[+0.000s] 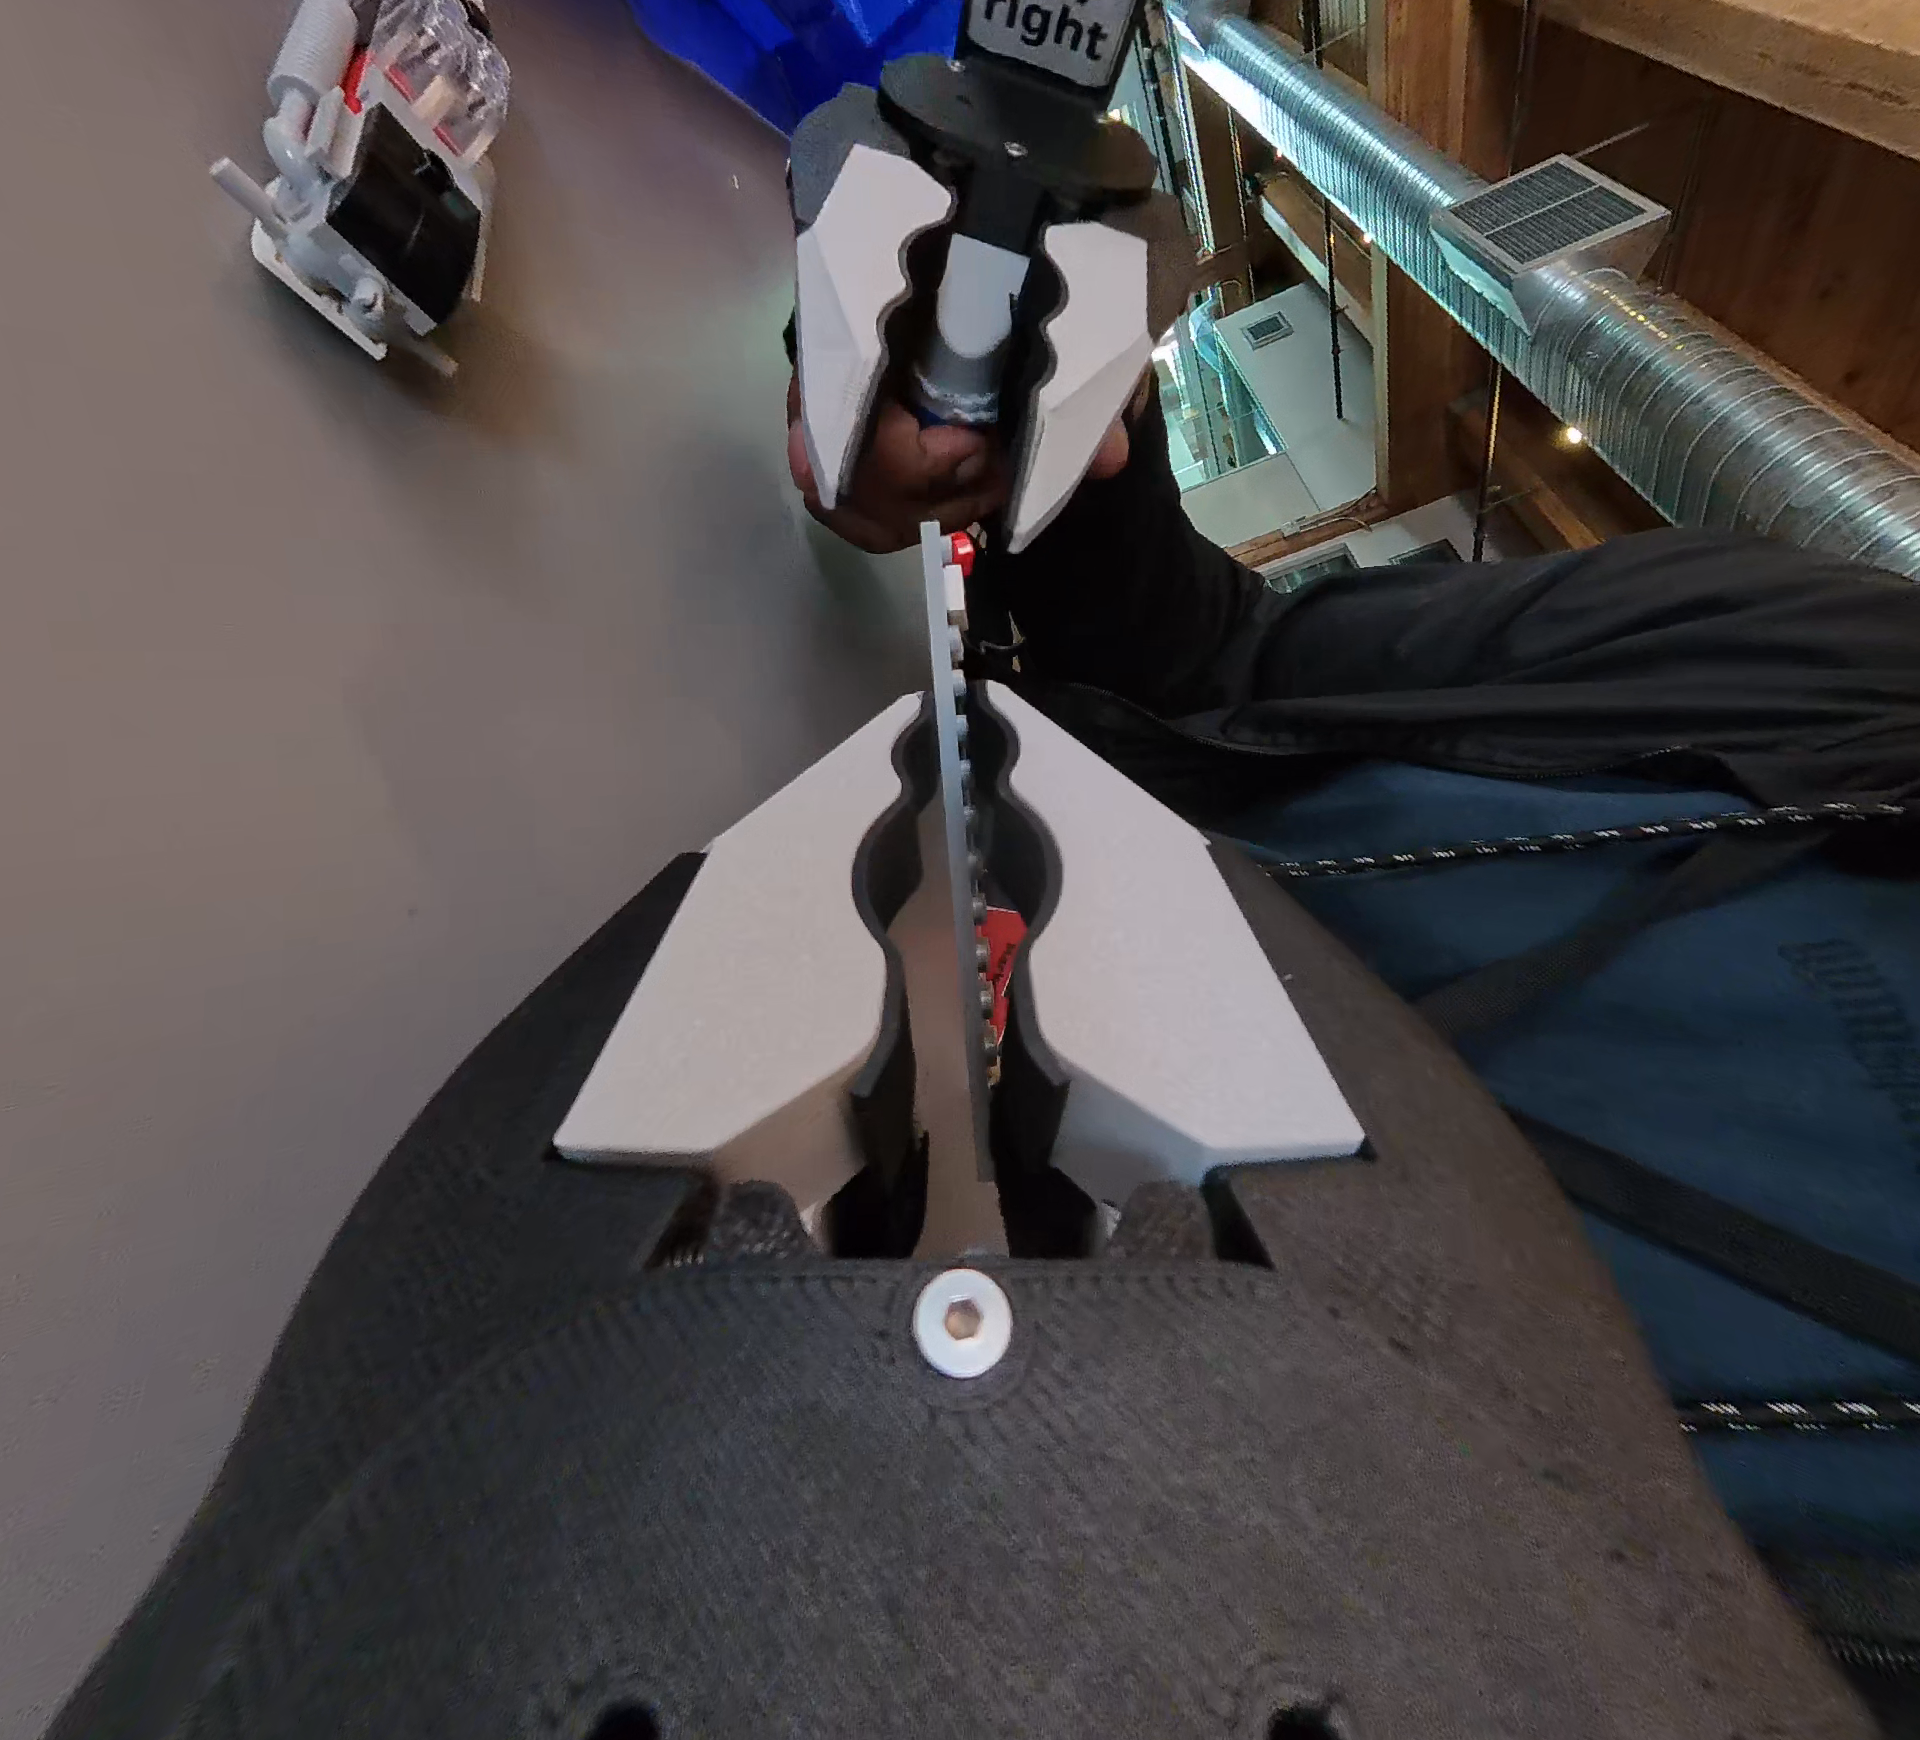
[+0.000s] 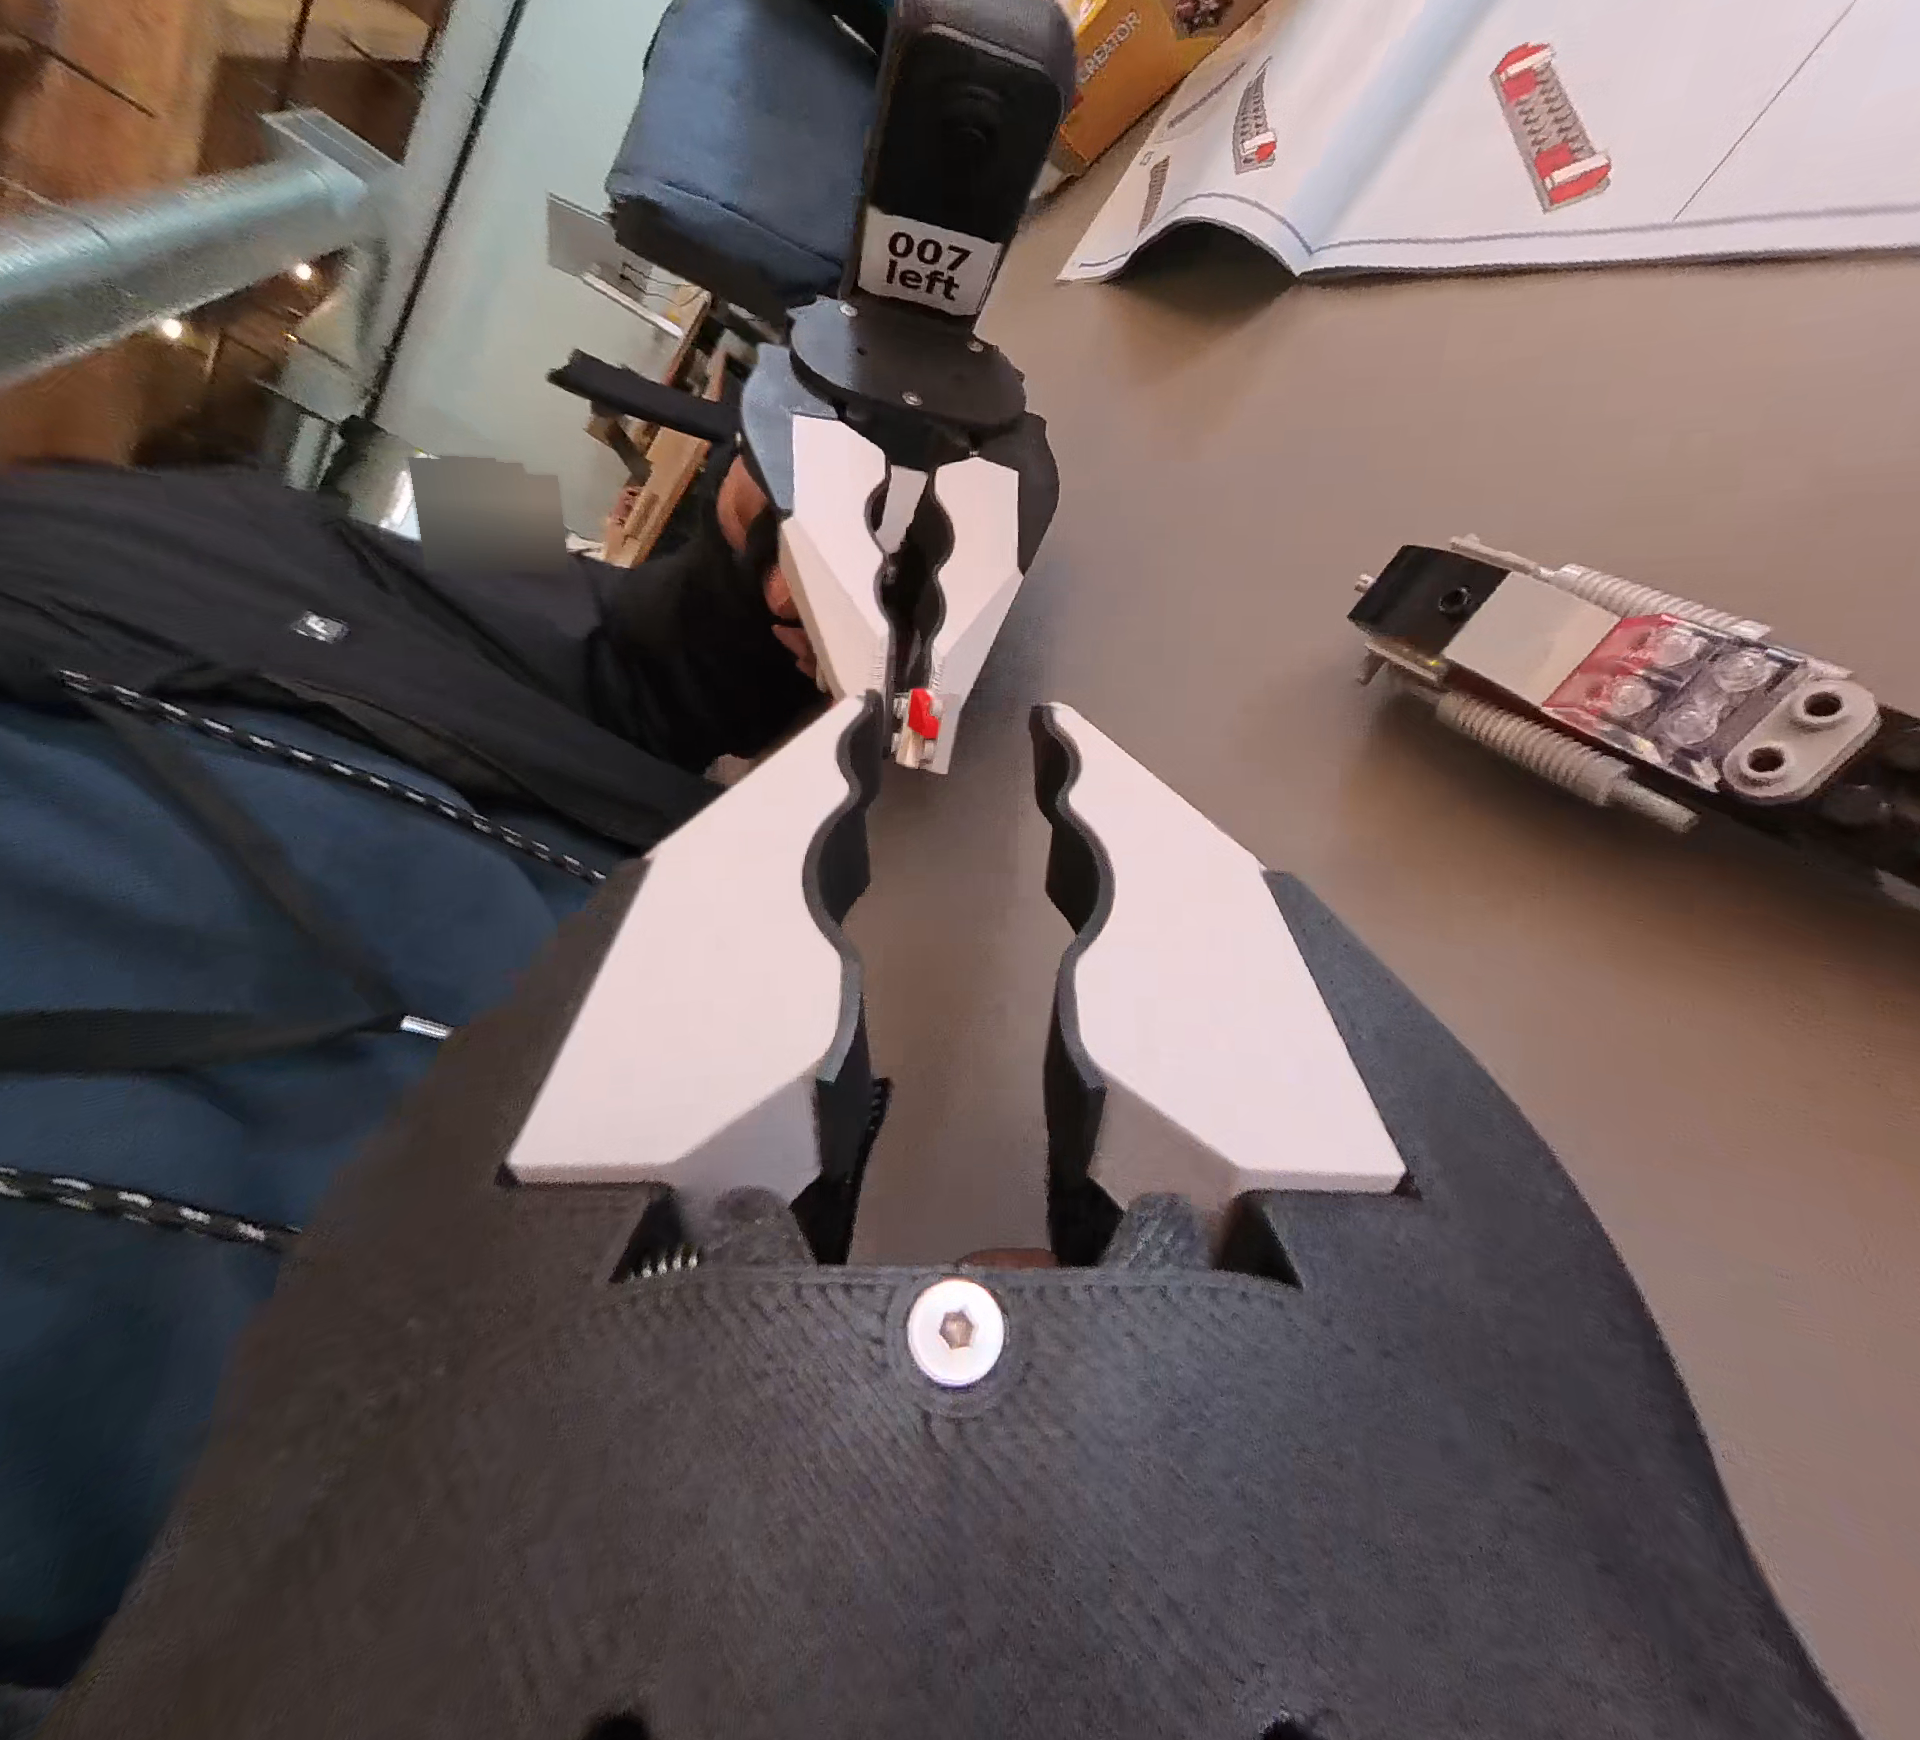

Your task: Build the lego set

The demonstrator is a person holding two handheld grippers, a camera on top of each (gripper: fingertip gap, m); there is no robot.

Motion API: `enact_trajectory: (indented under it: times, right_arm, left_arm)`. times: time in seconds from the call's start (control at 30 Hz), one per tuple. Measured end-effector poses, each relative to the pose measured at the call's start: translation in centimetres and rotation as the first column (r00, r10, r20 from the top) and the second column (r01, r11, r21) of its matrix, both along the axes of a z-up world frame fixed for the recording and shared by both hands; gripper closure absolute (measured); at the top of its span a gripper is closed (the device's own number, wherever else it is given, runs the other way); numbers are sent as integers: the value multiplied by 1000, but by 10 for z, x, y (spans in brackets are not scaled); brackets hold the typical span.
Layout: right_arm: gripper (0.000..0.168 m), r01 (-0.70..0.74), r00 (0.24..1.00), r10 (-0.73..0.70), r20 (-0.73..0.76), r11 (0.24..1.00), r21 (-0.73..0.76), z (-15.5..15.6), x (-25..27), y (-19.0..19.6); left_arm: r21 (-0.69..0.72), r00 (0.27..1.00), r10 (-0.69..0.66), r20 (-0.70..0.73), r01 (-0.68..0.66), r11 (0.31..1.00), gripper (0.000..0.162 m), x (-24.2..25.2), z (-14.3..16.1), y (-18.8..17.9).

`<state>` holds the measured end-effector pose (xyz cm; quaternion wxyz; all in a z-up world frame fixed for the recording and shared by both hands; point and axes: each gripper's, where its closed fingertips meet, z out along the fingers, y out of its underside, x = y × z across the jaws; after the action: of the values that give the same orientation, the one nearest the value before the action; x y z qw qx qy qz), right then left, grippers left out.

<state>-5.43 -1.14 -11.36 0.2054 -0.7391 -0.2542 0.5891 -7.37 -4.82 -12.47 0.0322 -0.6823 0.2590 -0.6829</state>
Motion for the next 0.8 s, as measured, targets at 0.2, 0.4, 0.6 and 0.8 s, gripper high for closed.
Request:
enact_trajectory:
  times: [0.2,0.4,0.6,0.8]
  right_arm:
    - [146,-47,999,46,-6,998,-51,-7,-5,-7]
    - [148,-50,998,48,-36,997,-65,-5,-6,-8]
    - [156,-84,996,83,-20,995,-57,-8,-12,-12]
    - [161,-138,990,139,11,989,-45,-9,-14,-17]
  left_arm:
    - [4,1000,-3,-2,3,1000,156,0,0,-1]
    - [8,1000,-7,-5,7,1000,156,0,-1,-2]
    - [22,1000,-13,-18,13,1000,156,1,-3,-3]
    - [36,999,-18,-27,19,999,156,1,-4,-5]
